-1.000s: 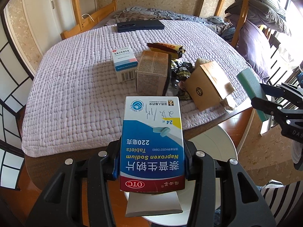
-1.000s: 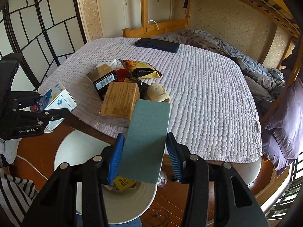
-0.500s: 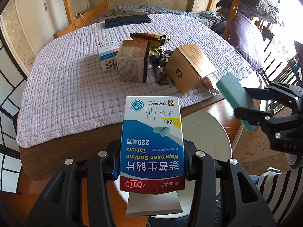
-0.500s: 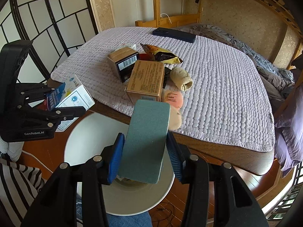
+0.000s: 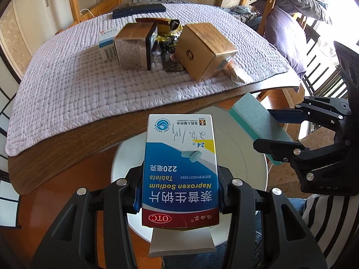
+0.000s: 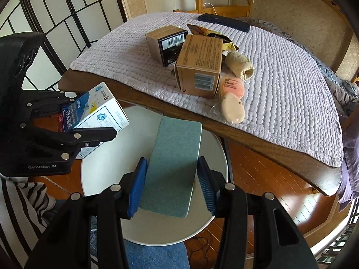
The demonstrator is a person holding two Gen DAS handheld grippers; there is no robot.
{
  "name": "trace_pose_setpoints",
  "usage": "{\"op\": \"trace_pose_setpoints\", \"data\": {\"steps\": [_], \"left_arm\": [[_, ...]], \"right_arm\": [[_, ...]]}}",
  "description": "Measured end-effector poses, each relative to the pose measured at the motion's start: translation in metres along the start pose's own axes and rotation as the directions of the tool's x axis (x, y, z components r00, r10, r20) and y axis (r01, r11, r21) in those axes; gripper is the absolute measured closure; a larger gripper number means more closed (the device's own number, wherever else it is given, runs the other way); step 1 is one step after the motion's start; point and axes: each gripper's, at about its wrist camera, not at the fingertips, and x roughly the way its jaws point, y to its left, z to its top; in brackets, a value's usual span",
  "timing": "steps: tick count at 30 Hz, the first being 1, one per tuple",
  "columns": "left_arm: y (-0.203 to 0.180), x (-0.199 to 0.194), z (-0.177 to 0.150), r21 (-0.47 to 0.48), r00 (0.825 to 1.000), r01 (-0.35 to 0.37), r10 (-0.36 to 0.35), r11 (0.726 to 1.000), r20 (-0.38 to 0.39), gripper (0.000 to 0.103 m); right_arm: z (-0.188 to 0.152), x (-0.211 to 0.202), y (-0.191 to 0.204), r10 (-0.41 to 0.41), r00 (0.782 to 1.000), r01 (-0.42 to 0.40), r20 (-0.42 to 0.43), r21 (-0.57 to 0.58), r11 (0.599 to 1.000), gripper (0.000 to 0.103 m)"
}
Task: Collect trash
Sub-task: 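Carry the green sponge with the right tool while the left tool carries the Naproxen box over the bin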
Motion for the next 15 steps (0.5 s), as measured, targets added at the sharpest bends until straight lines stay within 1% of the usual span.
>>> {"op": "trace_pose_setpoints", "data": {"steps": [8,15], "left_arm": [[-0.003,0.018,-0.008,0.017,0.999,-0.013,0.013,1.0,-0.04,0.054],[-0.001,0.034,-0.015,0.025,0.997,-0.013,0.015,1.0,-0.071,0.054]], "right_arm": [[-0.009,0.022,0.001,0.011,0.999,-0.011,-0.044,0.0,1.0,0.058],[-0.01,0.039,0.002,-0.004,0.997,0.004,-0.071,0.007,1.0,0.058]]}}
